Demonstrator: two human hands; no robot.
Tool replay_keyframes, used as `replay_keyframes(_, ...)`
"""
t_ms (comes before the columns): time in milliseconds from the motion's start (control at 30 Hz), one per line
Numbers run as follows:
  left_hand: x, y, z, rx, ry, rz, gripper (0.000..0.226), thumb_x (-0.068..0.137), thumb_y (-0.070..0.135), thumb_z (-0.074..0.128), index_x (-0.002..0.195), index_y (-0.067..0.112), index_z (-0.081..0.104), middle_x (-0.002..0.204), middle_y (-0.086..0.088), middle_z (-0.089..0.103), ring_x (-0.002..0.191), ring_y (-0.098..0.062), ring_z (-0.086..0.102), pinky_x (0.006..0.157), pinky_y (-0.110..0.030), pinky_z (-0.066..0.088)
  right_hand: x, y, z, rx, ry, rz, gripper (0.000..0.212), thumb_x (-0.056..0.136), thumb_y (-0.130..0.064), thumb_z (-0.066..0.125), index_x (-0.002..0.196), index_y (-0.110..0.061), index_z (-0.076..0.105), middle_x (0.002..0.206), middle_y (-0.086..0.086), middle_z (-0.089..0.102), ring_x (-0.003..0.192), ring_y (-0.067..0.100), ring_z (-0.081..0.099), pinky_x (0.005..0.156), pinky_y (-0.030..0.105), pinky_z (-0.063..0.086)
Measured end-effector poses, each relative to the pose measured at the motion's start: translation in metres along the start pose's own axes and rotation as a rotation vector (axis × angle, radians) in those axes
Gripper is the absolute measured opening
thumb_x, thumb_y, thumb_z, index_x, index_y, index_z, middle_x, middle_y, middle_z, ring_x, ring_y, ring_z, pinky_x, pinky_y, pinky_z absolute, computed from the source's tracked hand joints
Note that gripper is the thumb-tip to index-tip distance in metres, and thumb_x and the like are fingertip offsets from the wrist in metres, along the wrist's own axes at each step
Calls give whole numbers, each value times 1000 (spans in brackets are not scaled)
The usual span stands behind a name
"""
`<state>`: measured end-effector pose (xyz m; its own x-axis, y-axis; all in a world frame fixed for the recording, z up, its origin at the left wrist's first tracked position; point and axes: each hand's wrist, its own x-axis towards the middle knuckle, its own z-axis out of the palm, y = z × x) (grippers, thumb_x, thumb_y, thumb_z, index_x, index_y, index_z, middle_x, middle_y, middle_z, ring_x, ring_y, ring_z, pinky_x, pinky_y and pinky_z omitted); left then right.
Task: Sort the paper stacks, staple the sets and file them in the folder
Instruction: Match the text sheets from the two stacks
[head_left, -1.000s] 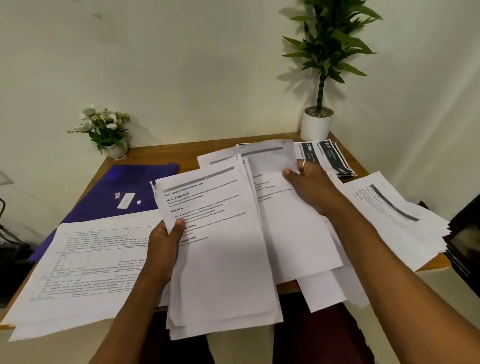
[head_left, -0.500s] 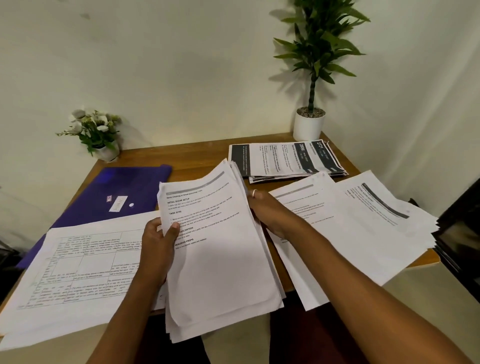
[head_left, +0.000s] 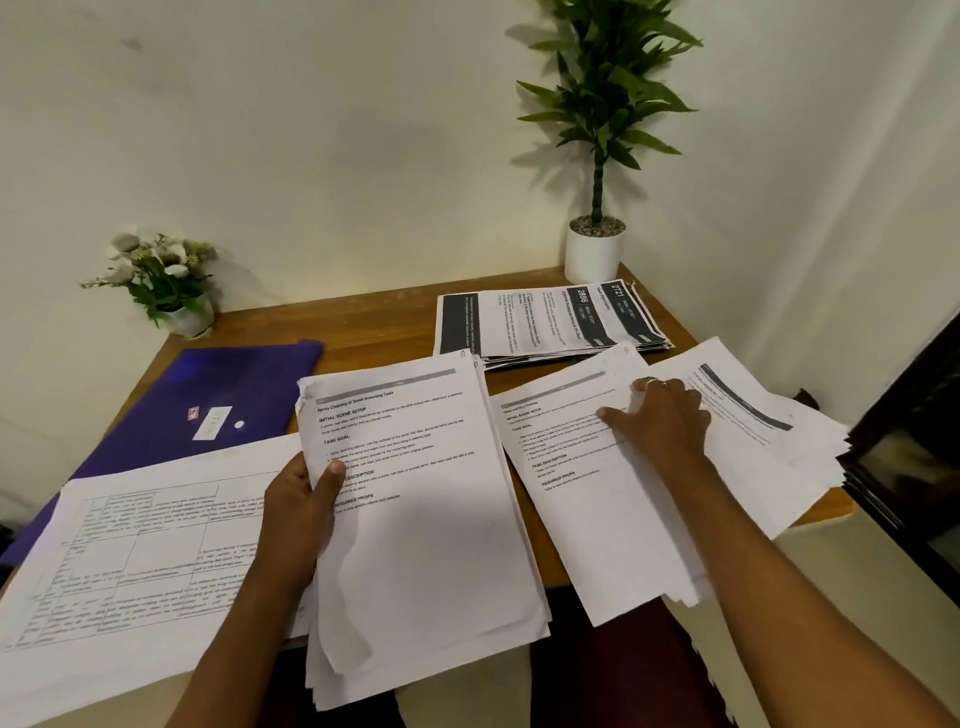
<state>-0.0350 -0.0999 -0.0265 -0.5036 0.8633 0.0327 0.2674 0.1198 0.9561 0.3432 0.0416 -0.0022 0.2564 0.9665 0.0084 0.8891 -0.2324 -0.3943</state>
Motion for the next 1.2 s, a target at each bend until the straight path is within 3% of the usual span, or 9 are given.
replay_keyframes(167,0,-3,0,-18,-10,-11,22,101,29,60,121,21,64,103,9,71,91,-15,70,72,-30,56,9,5,-7,-52,-98,16,97,71,-73,75,144,-17,43,147,17,45,139,39,35,108,49,34)
replay_keyframes(400,-1,-3,-1,-34,-11,-40,22,100,29,60,120,21,65,105,8,72,90,-17,72,75,-35,58,16,0,-9,66,-174,15,97,76,-58,82,150,-15,34,153,17,40,140,37,42,108,46,41)
replay_keyframes(567,0,-2,0,-44,-14,-38,21,100,29,60,120,21,64,104,10,72,91,-17,72,71,-30,56,12,2,-8,197,-104,5,91,77,-44,87,149,-15,38,151,11,48,137,34,48,105,45,44)
replay_keyframes(667,-1,-1,0,-51,-13,-32,21,101,26,60,121,21,64,102,11,71,90,-14,71,70,-28,55,12,7,-4,347,-29,12,76,80,-30,87,143,-16,48,147,10,55,132,33,54,104,45,46)
replay_keyframes(867,1,-3,0,-55,-18,-37,20,101,28,59,119,24,63,104,10,71,91,-17,71,74,-35,58,27,26,-7,586,-97,51,42,76,-31,89,107,-7,72,108,7,75,98,26,71,72,30,52)
replay_keyframes(967,1,-4,-2,-57,-22,-34,22,101,29,60,120,22,65,108,4,73,95,-22,72,80,-40,58,29,29,-8,692,-111,60,31,77,-27,89,96,-8,75,96,4,77,91,25,74,74,32,55)
replay_keyframes(1100,1,-5,-4,-63,-25,-44,24,100,29,61,121,20,67,110,2,75,96,-24,73,84,-46,59,29,32,-8,749,-117,47,27,77,-22,89,98,-10,76,94,1,78,92,25,75,79,36,57)
replay_keyframes(1200,0,-1,0,-48,-16,-35,14,101,29,59,113,29,64,103,11,71,90,-18,70,78,-39,58,28,32,-11,787,-99,20,36,79,-21,87,110,-12,71,103,2,76,94,23,73,75,30,56)
